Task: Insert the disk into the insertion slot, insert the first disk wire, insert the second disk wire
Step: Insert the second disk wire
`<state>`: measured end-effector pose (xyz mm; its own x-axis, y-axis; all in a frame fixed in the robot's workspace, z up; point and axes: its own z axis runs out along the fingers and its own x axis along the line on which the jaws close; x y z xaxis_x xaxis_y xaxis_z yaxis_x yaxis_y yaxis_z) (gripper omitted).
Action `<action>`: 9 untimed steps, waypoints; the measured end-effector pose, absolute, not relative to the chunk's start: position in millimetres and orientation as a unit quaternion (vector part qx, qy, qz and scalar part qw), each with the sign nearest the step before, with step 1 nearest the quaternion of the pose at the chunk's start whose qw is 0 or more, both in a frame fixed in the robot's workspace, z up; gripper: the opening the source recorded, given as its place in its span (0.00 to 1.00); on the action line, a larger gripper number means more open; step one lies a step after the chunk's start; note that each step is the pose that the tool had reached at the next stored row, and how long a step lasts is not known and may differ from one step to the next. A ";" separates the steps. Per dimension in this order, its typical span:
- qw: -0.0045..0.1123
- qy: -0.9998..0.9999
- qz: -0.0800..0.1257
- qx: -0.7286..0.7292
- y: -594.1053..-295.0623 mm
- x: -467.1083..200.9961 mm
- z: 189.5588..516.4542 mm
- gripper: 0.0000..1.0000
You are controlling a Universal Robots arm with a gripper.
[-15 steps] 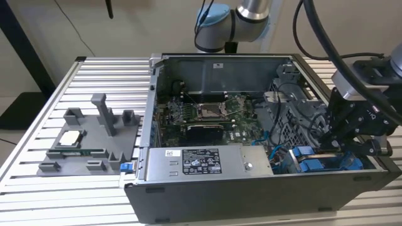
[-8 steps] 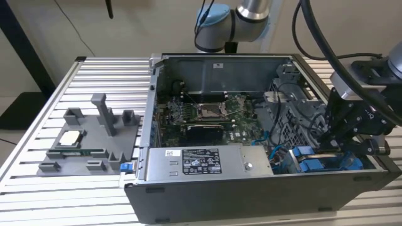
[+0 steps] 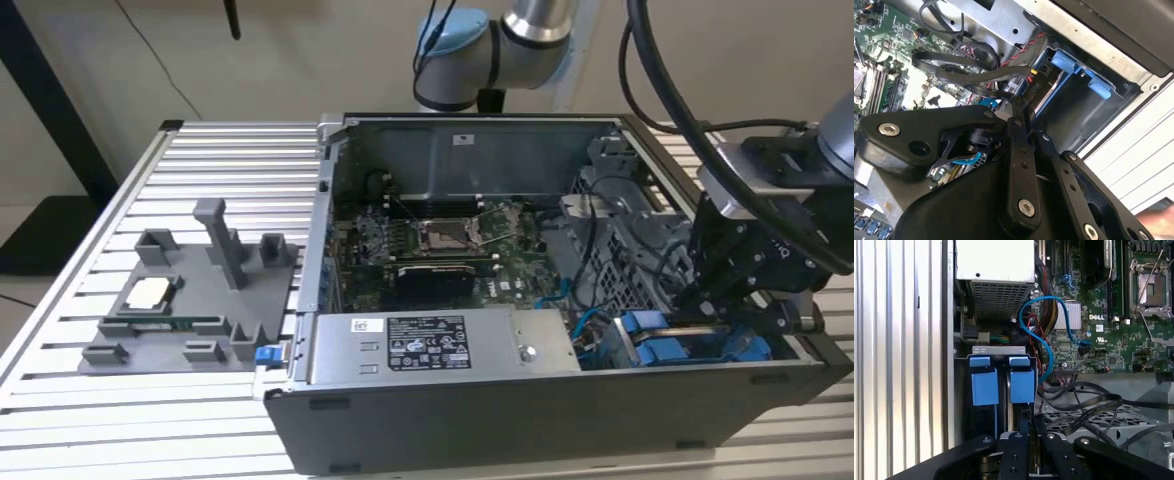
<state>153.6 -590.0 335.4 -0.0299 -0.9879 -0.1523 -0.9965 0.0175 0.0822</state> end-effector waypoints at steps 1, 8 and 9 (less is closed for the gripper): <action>0.026 0.713 0.083 -0.696 -590.0 153.7 335.4 0.16; 0.026 0.713 0.083 -0.696 -590.0 153.6 344.5 0.24; 0.026 0.713 0.083 -0.696 -590.0 153.6 346.6 0.24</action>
